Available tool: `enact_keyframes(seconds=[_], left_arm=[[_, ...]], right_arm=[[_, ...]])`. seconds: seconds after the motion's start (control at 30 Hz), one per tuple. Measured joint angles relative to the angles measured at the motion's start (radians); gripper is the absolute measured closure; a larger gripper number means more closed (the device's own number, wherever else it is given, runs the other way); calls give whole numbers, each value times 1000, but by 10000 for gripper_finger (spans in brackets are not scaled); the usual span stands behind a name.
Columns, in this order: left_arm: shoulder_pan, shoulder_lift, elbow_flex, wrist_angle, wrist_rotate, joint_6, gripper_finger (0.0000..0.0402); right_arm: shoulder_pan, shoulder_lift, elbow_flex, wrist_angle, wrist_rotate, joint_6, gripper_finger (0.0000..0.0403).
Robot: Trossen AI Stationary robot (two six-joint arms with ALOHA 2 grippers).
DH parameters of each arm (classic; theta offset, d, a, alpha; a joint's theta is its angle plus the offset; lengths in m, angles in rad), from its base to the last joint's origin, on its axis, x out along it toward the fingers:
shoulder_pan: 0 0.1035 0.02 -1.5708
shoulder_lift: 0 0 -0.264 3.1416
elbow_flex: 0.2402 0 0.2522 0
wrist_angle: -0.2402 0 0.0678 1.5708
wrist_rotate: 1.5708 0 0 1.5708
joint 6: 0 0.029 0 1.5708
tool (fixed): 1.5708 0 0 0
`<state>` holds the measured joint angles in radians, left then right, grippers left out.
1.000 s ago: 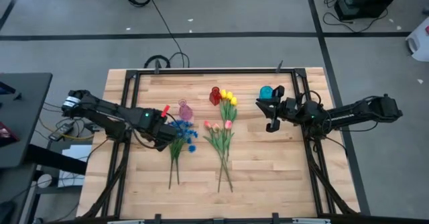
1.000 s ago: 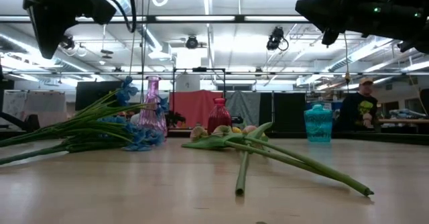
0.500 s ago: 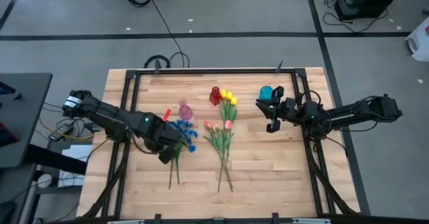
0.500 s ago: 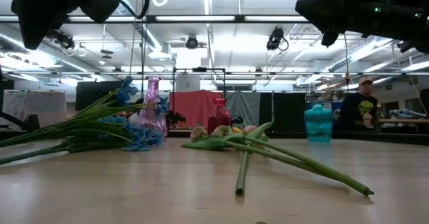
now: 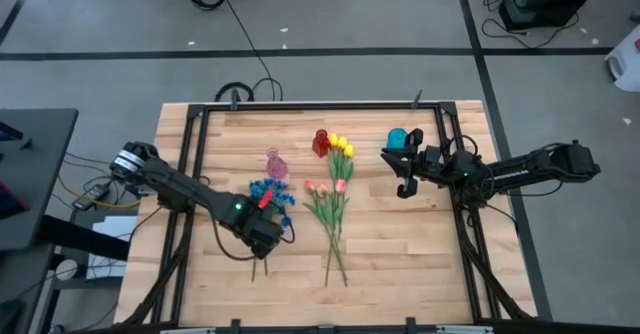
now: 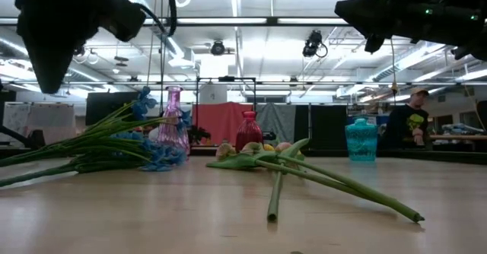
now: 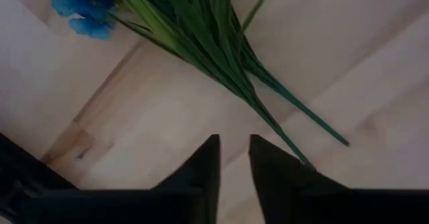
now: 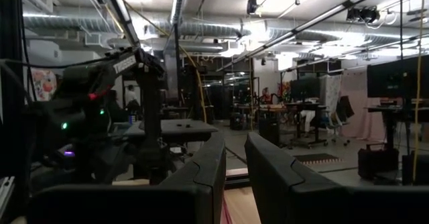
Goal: Sort flowers into vase by color
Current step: Put the blue flowers into the pink vase
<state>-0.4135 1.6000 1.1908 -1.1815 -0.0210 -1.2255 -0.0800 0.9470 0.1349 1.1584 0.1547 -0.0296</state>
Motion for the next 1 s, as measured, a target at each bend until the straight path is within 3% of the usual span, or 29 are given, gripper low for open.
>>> enact_keyframes(seconds=[0.13, 0.27, 0.63, 0.83, 1.0], left_arm=[[-6, 46, 0, 6, -21, 14, 247], [-12, 74, 0, 46, -24, 15, 223], [-47, 85, -122, 166, -40, -58, 219], [-47, 74, -176, 352, -36, -64, 219], [-47, 71, -182, 355, -14, -65, 219]], right_arm=[[-3, 0, 0, 0, 0, -2, 329], [-3, 0, 0, 0, 0, -6, 329], [-3, 0, 0, -1, 0, -7, 329], [-3, 0, 0, -1, 0, -7, 329], [-3, 0, 0, -6, 0, -7, 329]])
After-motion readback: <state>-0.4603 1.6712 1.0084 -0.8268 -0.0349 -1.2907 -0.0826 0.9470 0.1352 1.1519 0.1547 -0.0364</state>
